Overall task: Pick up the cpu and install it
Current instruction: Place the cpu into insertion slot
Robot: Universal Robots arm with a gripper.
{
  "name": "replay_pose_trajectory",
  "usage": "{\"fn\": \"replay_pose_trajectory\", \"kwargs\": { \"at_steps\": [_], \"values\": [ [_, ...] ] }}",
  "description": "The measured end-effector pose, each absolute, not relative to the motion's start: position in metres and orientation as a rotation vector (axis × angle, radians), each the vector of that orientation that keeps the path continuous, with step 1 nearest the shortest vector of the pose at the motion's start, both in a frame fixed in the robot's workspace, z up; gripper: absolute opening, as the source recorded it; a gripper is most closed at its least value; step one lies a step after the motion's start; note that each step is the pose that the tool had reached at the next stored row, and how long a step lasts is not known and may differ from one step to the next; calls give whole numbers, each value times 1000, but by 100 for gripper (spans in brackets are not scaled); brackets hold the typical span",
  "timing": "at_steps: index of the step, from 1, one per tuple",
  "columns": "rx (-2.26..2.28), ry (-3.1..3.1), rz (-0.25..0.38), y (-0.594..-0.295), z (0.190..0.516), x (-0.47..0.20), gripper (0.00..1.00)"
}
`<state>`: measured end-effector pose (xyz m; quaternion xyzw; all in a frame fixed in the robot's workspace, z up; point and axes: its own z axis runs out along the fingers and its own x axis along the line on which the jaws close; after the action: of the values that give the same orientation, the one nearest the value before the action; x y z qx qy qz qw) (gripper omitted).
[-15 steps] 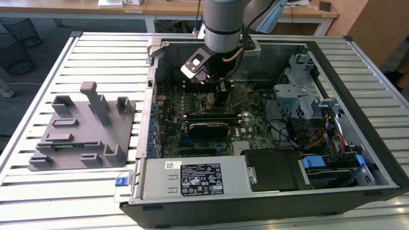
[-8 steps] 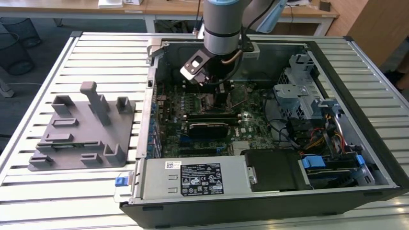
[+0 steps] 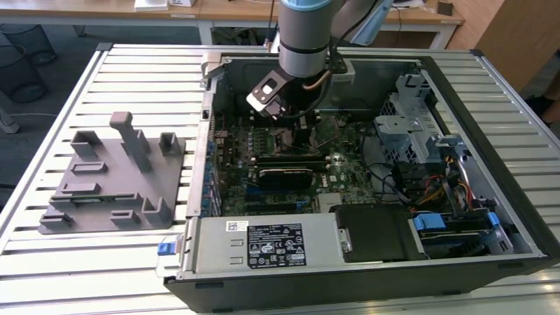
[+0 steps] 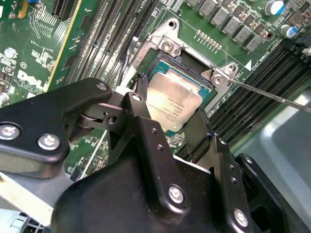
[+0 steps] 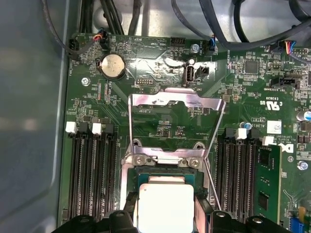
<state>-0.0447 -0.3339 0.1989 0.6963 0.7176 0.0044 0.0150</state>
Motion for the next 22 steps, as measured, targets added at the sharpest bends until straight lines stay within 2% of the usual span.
{"fn": "replay_pose_trajectory", "kwargs": {
  "at_steps": [22],
  "values": [
    [2175,2225,14,-334,193,-45,55]
  ]
}}
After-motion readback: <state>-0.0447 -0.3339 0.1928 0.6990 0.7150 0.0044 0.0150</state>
